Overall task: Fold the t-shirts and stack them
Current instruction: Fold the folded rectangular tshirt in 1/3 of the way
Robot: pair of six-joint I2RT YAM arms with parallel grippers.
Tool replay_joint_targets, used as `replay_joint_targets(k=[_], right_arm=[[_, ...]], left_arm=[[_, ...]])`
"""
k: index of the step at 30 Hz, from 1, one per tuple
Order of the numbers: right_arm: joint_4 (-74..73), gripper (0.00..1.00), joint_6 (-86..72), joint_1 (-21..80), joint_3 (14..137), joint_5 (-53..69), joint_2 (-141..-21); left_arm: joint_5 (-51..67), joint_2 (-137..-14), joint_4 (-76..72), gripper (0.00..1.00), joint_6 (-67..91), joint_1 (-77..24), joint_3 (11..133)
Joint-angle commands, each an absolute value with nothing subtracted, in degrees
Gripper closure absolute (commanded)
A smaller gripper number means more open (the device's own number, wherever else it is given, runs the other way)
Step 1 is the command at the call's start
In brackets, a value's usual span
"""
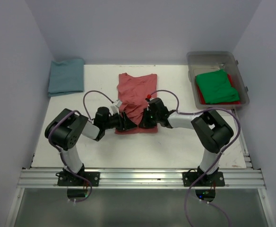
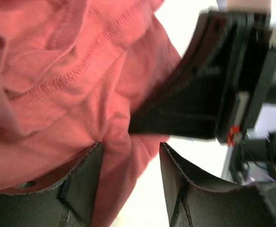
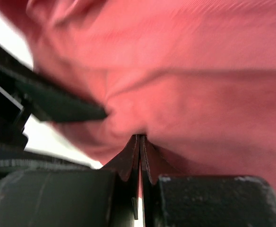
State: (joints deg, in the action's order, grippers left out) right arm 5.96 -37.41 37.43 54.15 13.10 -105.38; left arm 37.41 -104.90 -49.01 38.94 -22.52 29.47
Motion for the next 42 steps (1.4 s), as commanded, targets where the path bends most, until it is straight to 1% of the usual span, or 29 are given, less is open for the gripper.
replay_joint_targets(k=[1,5,9,13,14,16,17,18,20,21,23,27,37,42], right_arm=[[0.2,1.00,-33.9,37.6,51.3,8.2,-101.2],[-1.1,1.00,-33.1,37.6,50.3,8.4,-100.5],[-1.1,1.00,-33.0,37.5,50.7,9.4,-100.7],[1.2,1.00,-33.0,38.0,50.2,16.2,-98.3],[1.5,1.00,-32.7,38.5,50.1,16.4,-97.3],[0.8,1.00,-32.4,40.2,50.3,15.8,-94.1],[0.3,1.00,-32.8,40.5,50.3,15.4,-93.4],[0.2,1.00,-33.0,40.5,50.4,15.0,-93.1],[-1.7,1.00,-32.5,40.8,50.6,13.4,-92.5],[-2.1,1.00,-32.3,40.8,50.6,13.0,-92.6],[-2.6,1.00,-31.9,40.8,50.5,12.3,-93.5],[-1.8,1.00,-32.0,40.7,49.5,11.7,-95.9],[-0.4,1.00,-31.2,40.8,48.8,7.4,-104.1],[1.1,1.00,-32.2,41.1,47.4,7.4,-104.5]], left_arm=[[34.6,-104.1,-39.9,0.44,42.4,-26.5,21.8],[35.2,-100.4,-40.6,0.47,46.0,-26.9,23.2],[35.4,-96.5,-35.5,0.47,46.6,-27.3,28.5],[33.0,-91.8,-29.5,0.48,44.3,-27.3,33.8],[31.2,-90.9,-28.0,0.50,43.8,-27.3,34.4],[30.5,-91.5,-27.4,0.60,41.8,-27.3,36.0],[29.6,-93.8,-26.6,0.68,41.2,-27.3,36.9],[29.9,-95.3,-26.0,0.84,41.0,-27.3,38.6],[33.2,-100.4,-27.8,0.92,42.1,-27.3,39.7],[34.9,-102.1,-30.2,0.97,43.1,-27.4,40.6],[37.9,-105.7,-32.8,0.98,45.0,-27.6,41.1],[39.3,-107.1,-34.6,1.00,46.1,-29.2,41.7],[35.4,-100.6,-28.4,1.00,43.9,-29.7,42.1],[32.1,-102.6,-25.0,1.00,40.7,-29.7,45.3]])
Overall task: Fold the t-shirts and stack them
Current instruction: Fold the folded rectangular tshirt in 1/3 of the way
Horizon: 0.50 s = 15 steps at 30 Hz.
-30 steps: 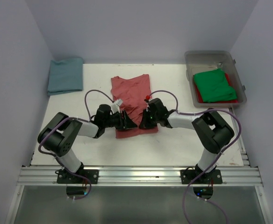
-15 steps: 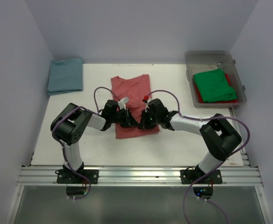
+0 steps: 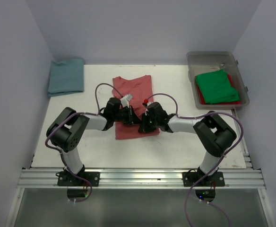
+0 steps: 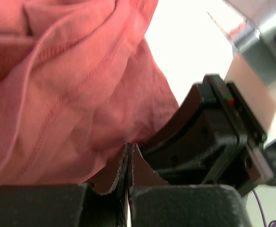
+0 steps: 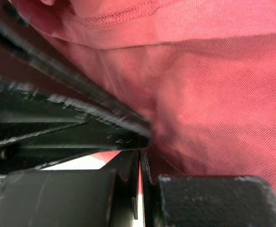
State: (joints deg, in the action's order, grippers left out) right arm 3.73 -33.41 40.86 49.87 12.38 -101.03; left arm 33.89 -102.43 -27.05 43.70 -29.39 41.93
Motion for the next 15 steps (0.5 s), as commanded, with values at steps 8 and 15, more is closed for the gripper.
replay_joint_targets(k=[8,15], right_arm=[[0.2,1.00,-32.1,41.4,45.1,6.1,-101.0],[0.2,1.00,-32.3,41.5,42.9,6.0,-100.4]], left_arm=[[27.0,-114.6,-20.4,1.00,36.6,-29.5,53.4],[23.7,-117.2,-16.2,1.00,34.5,-27.3,60.4]])
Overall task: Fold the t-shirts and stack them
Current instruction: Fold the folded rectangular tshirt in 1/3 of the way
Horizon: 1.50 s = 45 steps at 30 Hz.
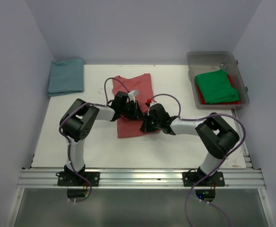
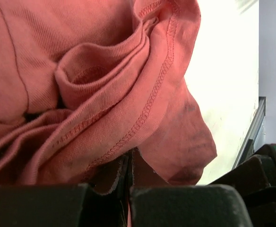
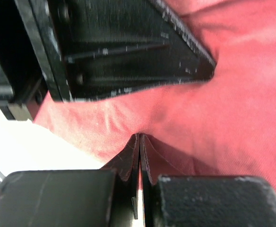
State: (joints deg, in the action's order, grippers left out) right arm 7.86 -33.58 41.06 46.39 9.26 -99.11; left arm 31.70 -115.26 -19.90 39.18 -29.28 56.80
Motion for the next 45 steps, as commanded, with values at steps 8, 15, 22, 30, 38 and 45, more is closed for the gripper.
replay_joint_targets(k=[8,15,22,30,38,45], right_arm=[[0.7,1.00,-32.3,41.4,41.6,6.2,-101.4],[0.2,1.00,-32.3,41.4,41.3,6.6,-101.4],[0.3,1.00,-32.2,41.4,40.8,6.6,-101.8],[0.2,1.00,-32.1,41.4,41.6,6.6,-102.5],[-0.4,1.00,-31.4,41.4,43.7,7.0,-102.9],[-1.1,1.00,-31.6,41.4,43.7,7.0,-103.4]], left_arm=[[23.5,-121.6,-8.5,1.00,30.7,-23.9,73.8],[20.4,-128.2,-0.5,1.00,26.4,-20.0,87.2],[26.4,-123.2,-1.7,1.00,27.2,-17.0,92.6],[24.7,-101.7,-0.6,1.00,25.0,-21.4,76.3],[20.7,-101.5,6.2,1.00,22.2,-27.8,60.4],[20.5,-103.3,4.5,1.00,19.7,-29.6,55.7]])
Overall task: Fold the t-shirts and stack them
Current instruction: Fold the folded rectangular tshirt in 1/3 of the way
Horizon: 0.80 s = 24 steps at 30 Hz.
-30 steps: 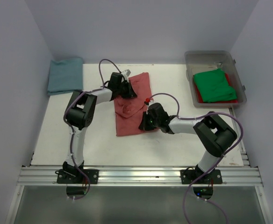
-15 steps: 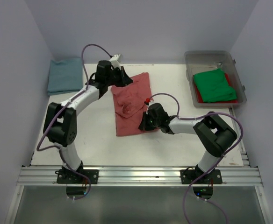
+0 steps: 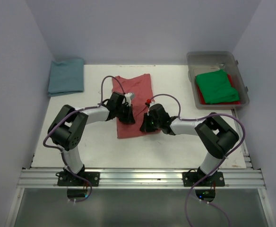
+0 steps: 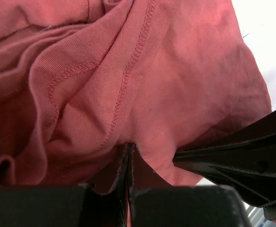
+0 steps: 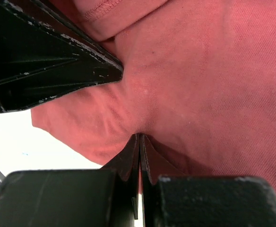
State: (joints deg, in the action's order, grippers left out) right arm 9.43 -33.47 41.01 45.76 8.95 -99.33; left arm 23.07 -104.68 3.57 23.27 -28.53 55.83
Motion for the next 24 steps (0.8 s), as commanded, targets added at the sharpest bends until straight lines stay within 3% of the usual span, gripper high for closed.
replay_joint_targets(k=[1,14,24], right_arm=[[-1.1,1.00,-31.6,41.4,43.6,6.9,-103.4],[-1.2,1.00,-31.5,41.4,43.4,7.5,-104.6],[-0.8,1.00,-31.5,41.4,42.6,7.6,-104.3]], left_arm=[[20.0,-103.4,4.7,1.00,19.5,-29.8,56.0],[5.9,-108.8,7.6,1.00,18.2,-29.5,65.5],[3.5,-118.0,8.4,1.00,16.2,-25.9,74.4]])
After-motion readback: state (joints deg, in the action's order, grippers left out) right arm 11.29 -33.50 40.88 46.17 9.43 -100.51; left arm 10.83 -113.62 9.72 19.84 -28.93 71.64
